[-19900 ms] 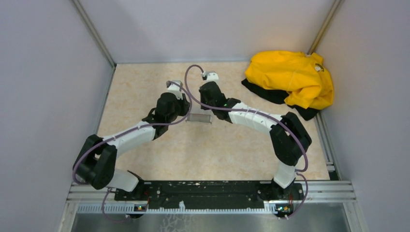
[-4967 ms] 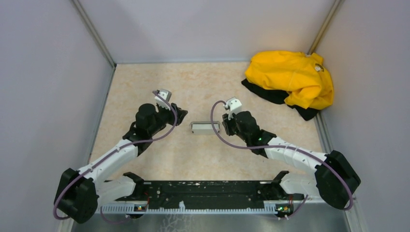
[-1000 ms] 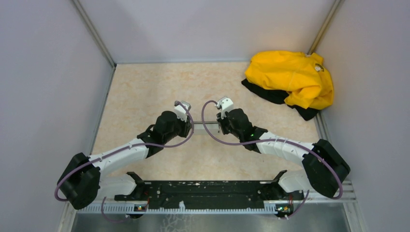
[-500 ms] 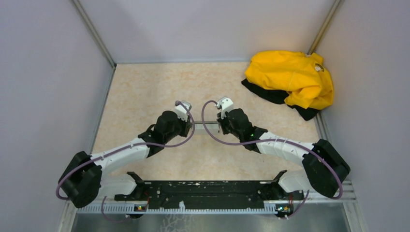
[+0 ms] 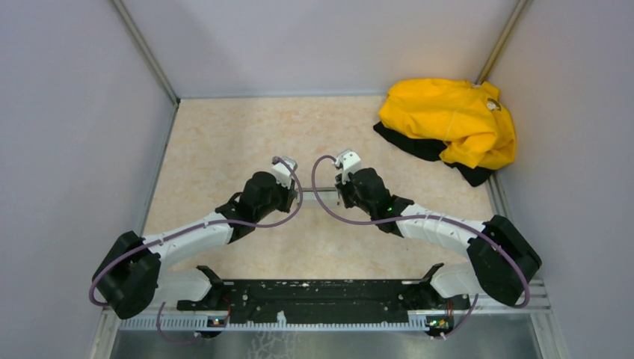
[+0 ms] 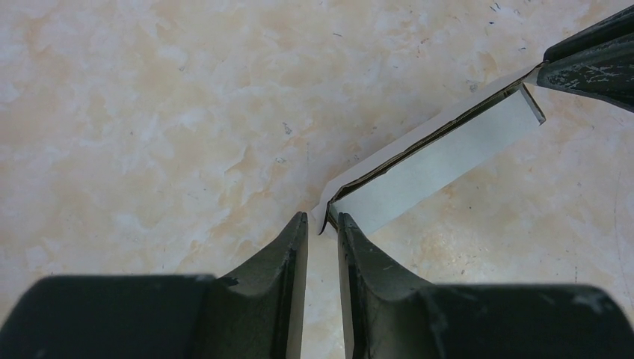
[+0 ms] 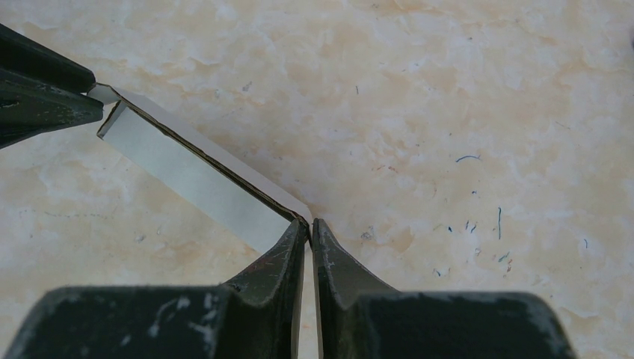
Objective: Fold the paper box
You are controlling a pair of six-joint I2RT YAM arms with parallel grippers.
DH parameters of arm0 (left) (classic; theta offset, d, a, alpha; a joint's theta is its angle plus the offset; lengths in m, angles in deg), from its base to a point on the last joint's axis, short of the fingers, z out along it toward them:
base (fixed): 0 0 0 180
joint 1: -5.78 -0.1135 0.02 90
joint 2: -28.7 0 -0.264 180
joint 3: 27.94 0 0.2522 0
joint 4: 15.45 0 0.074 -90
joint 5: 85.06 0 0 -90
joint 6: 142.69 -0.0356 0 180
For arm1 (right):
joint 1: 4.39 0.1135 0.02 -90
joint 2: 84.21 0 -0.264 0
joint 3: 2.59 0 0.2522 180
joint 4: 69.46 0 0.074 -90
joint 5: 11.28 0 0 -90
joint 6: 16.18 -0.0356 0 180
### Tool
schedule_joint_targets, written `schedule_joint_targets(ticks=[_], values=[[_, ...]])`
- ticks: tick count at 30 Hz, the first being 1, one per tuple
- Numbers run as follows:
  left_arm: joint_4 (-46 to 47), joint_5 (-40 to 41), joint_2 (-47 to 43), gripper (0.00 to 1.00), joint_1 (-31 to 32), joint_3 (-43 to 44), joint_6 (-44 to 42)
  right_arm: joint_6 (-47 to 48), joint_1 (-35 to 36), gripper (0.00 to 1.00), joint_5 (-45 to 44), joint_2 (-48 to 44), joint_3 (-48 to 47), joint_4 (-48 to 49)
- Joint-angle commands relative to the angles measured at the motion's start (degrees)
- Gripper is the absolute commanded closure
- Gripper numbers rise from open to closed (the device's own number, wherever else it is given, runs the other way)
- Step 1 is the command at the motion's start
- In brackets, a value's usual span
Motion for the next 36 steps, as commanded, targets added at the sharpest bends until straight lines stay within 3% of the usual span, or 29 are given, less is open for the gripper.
schedule_joint_targets(ticks=[1, 15, 22, 36], values=[[2.13, 0.46, -0.40, 0.73, 0.37, 1.14, -0.66, -0.05, 0.45, 0.91, 0.27, 0.55, -1.44, 3.12], [2.66, 0.89, 0.95, 0.75, 0.72, 1.74, -0.91, -0.05, 0.45, 0.92, 0.58, 0.99, -1.50, 3.41], [2.51, 1.32, 1.74, 0.81, 0.89, 2.15, -0.92, -0.05, 0.46, 0.94, 0.66, 1.00, -1.52, 3.40], [1.98, 1.62, 1.62, 0.81, 1.11, 2.96, -0.73, -0.05, 0.46, 0.94, 1.06, 1.00, -1.70, 3.48]])
